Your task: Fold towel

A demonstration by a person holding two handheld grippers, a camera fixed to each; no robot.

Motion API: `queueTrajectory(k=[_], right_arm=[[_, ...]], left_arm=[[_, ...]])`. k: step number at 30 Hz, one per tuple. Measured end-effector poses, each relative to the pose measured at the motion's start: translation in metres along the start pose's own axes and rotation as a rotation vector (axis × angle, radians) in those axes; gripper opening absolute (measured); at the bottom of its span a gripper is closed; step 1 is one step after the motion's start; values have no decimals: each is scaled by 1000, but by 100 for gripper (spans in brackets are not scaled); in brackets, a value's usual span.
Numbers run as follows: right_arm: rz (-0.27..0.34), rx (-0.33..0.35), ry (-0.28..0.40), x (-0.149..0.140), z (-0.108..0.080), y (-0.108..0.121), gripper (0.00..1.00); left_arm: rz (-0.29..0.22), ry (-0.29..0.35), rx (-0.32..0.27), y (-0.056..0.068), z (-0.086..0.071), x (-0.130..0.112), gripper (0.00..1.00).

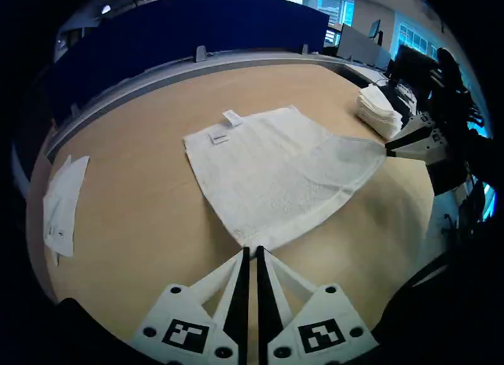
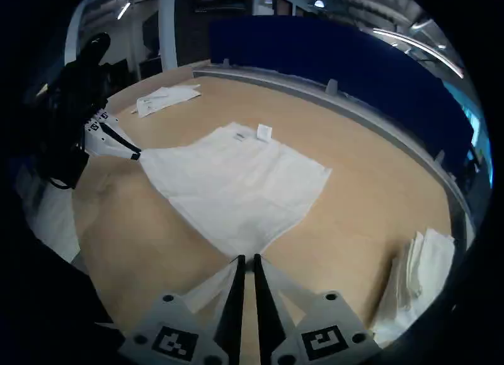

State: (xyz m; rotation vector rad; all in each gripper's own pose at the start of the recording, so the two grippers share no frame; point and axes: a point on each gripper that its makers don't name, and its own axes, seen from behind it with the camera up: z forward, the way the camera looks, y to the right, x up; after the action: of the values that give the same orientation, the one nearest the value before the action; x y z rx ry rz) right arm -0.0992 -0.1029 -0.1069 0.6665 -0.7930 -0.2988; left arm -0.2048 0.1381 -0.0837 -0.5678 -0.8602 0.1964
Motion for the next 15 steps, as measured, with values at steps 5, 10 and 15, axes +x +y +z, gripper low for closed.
queueTrajectory(k=[5,10,15], right_arm=[[-12,17,-2,2,-17,-10,10],[-19,31,-10,0,-31,-18,10],[-13,41,-14,-2,-42,-25,10]], left_arm=[[-13,7,-6,7,-17,1,7],[-42,11,-20,16,-32,0,7],[-59,7,-33,24,-46,-4,7]])
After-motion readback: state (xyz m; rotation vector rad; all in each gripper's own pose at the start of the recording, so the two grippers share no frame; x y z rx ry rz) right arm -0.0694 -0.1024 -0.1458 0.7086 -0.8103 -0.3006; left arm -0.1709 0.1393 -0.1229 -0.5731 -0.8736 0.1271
